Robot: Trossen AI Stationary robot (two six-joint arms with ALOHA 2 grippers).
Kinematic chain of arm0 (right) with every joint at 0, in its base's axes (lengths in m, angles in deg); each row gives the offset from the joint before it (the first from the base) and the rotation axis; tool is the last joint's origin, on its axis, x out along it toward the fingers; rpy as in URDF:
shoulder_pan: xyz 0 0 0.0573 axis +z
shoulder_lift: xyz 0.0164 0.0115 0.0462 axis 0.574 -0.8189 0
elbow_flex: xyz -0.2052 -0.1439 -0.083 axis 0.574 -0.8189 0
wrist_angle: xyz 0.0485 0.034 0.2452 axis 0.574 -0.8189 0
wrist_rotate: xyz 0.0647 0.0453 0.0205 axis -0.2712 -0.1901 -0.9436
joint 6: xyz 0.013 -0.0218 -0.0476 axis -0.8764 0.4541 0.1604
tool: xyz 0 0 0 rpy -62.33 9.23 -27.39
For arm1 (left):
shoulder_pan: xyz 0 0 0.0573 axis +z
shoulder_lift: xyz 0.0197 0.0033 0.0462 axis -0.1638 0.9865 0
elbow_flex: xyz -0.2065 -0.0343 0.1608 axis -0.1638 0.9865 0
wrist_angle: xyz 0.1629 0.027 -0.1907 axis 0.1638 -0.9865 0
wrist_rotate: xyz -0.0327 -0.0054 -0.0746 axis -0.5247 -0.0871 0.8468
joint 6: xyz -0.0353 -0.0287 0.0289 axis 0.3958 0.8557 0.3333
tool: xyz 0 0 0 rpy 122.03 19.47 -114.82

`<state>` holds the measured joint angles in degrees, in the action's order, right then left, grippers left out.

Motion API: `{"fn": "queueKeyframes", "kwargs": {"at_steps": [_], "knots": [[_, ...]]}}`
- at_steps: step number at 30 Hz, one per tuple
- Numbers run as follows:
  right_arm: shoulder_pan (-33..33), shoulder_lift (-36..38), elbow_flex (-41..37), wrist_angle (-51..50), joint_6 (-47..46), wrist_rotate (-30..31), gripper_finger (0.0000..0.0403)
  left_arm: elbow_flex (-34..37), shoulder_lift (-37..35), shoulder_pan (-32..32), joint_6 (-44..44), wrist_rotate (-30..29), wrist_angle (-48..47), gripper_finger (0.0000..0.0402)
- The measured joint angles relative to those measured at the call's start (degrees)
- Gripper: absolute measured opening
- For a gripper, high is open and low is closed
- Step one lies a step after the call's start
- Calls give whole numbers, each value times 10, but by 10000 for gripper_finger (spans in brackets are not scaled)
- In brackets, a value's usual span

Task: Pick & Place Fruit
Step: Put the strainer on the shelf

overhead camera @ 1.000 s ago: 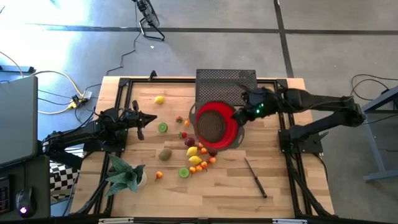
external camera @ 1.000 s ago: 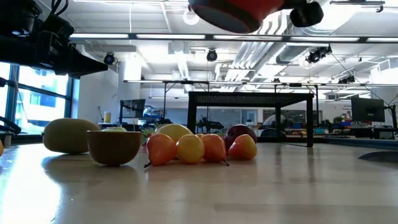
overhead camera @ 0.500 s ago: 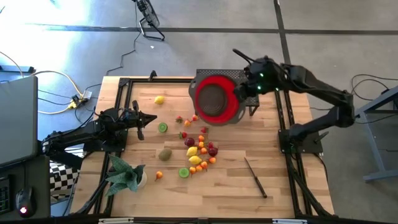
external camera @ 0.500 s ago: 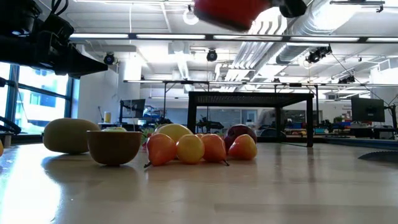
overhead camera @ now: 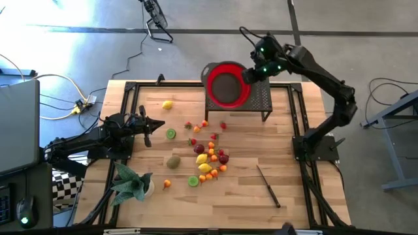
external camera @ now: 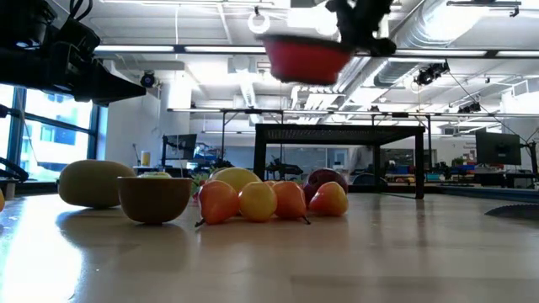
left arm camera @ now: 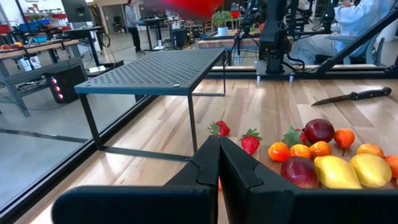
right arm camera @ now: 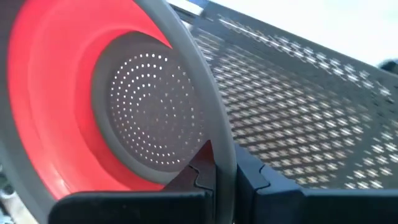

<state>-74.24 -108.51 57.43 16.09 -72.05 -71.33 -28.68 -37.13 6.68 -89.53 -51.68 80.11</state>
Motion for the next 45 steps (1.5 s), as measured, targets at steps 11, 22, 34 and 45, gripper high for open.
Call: {"fn": "queueKeyframes", "kwargs": {"at_steps": [11,22,34,45], "knots": [[-126,-66,0,-73,46,-52,10,0,0,0,0,0,0,0],[-175,-68,0,-71,57,-61,10,0,0,0,0,-1,0,0],[-174,-68,0,-71,62,-64,10,0,0,0,0,-1,0,0],[-166,-69,-54,-54,70,-67,10,0,0,0,-1,-1,0,0]]}}
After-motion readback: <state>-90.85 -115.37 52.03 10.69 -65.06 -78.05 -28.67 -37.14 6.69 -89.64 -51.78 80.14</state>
